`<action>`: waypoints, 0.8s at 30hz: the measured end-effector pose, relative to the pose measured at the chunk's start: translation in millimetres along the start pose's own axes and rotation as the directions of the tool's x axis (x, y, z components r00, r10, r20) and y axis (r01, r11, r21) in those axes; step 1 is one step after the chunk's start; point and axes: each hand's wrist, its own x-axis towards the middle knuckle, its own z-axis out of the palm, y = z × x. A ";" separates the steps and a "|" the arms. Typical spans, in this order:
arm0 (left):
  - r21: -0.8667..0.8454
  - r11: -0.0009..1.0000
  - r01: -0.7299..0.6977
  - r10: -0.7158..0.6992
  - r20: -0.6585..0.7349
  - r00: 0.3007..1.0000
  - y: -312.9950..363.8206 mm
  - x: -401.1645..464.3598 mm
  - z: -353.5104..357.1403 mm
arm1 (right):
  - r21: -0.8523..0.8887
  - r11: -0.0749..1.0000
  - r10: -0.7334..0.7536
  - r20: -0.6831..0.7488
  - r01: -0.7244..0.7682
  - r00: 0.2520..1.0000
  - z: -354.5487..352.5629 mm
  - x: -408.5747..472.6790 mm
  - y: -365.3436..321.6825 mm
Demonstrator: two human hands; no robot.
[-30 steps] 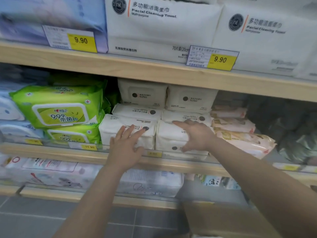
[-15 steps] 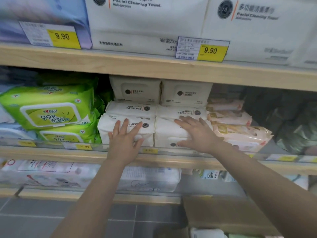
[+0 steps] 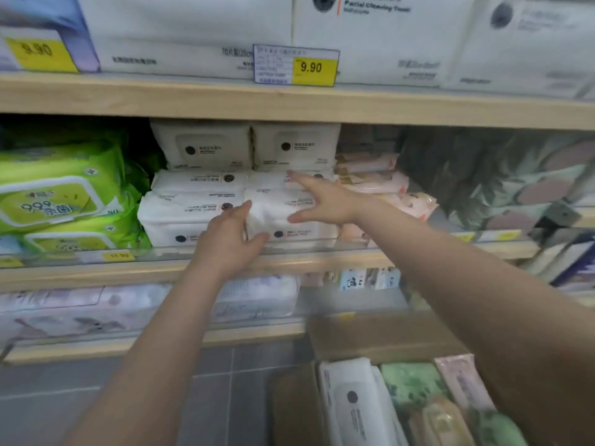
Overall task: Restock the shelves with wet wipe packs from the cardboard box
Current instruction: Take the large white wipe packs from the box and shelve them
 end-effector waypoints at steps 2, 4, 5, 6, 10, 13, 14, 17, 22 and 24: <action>-0.059 0.997 -0.046 0.047 0.014 0.999 26.1 -22.7 11.1 | 0.091 0.996 0.009 -0.090 -0.001 0.996 -10.1 -38.3 0.9; -0.095 0.992 -0.087 0.092 0.049 0.995 45.9 -43.3 26.4 | 0.105 0.993 0.060 -0.103 -0.049 0.993 -7.4 -81.7 12.8; -0.124 0.988 -0.095 0.103 0.062 0.993 53.6 -53.5 36.8 | 0.121 0.989 0.100 -0.087 -0.089 0.991 -1.7 -105.7 21.0; -0.164 0.982 -0.097 0.111 0.077 0.991 60.5 -65.2 50.1 | 0.155 0.979 0.142 -0.066 -0.131 0.988 6.6 -129.3 30.3; -0.252 0.962 -0.100 0.154 0.207 0.966 65.2 -126.8 116.9 | 0.305 0.908 0.300 0.005 -0.287 0.954 52.4 -222.5 62.7; -0.229 0.972 -0.060 0.132 0.316 0.940 38.9 -165.3 158.2 | 0.357 0.842 0.414 0.053 -0.405 0.909 98.9 -272.5 84.6; -0.206 0.977 -0.047 0.119 0.352 0.928 27.4 -174.1 168.9 | 0.384 0.812 0.452 0.062 -0.439 0.890 116.2 -284.2 91.9; -0.104 0.993 -0.064 0.100 0.398 0.912 -0.1 -192.4 190.2 | 0.486 0.705 0.547 0.091 -0.516 0.832 168.2 -309.5 108.8; -0.088 0.996 0.005 0.041 0.512 0.858 -15.0 -207.4 207.1 | 0.540 0.621 0.550 0.217 -0.568 0.806 227.1 -311.2 116.3; -0.079 0.997 -0.001 0.044 0.551 0.833 -19.4 -210.1 212.9 | 0.545 0.583 0.555 0.274 -0.603 0.785 237.4 -299.6 113.6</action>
